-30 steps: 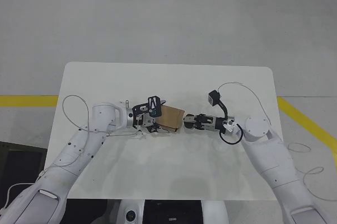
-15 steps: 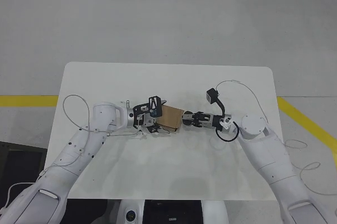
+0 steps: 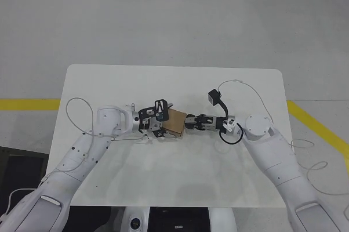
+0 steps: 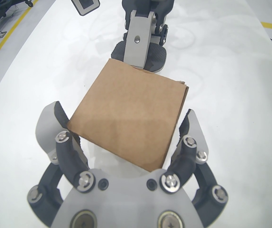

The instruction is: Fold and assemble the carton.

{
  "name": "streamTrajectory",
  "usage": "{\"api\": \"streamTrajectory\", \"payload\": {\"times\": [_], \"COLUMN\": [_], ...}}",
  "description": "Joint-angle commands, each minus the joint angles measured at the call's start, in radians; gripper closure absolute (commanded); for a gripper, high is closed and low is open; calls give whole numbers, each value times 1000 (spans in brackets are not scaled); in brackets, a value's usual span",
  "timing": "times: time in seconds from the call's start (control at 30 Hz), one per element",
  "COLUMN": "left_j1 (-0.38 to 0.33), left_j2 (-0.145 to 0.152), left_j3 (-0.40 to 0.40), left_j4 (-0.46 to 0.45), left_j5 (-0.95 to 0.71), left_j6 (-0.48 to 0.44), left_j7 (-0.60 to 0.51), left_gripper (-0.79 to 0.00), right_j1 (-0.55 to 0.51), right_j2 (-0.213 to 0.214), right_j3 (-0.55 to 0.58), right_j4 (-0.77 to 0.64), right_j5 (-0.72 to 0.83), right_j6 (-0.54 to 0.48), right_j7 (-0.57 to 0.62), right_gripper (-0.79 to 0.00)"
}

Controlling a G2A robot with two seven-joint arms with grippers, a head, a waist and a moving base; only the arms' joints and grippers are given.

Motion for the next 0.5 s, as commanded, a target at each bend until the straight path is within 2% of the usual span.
{"api": "streamTrajectory", "payload": {"times": [0.0,0.13,0.17,0.3,0.37,0.4,0.43,0.47], "left_j1": [0,1,2,6,6,7,10,15], "left_j2": [1,1,1,-1,-1,1,5,9], "left_j3": [-5,-12,-14,-21,-26,-33,-43,-56], "left_j4": [6,8,6,4,2,2,0,-1], "left_j5": [-4,-14,-15,-32,-41,-49,-58,-67], "left_j6": [3,12,18,52,52,43,26,5], "left_j7": [1,0,-2,-7,-13,-14,-15,-19], "left_gripper": [-785,-785,-785,-785,-785,-785,-785,-785], "right_j1": [-6,-27,-35,-60,-71,-75,-78,-80], "right_j2": [4,17,20,33,38,41,43,45], "right_j3": [12,45,55,92,107,113,118,123], "right_j4": [-7,-37,-48,-84,-100,-106,-111,-115], "right_j5": [-3,-17,-19,-33,-37,-39,-42,-46], "right_j6": [-1,8,10,15,2,-7,-17,-30], "right_j7": [-1,-4,-7,-15,-16,-15,-11,-9], "right_gripper": [0,-9,-62,-185,-286,-348,-474,-767]}}
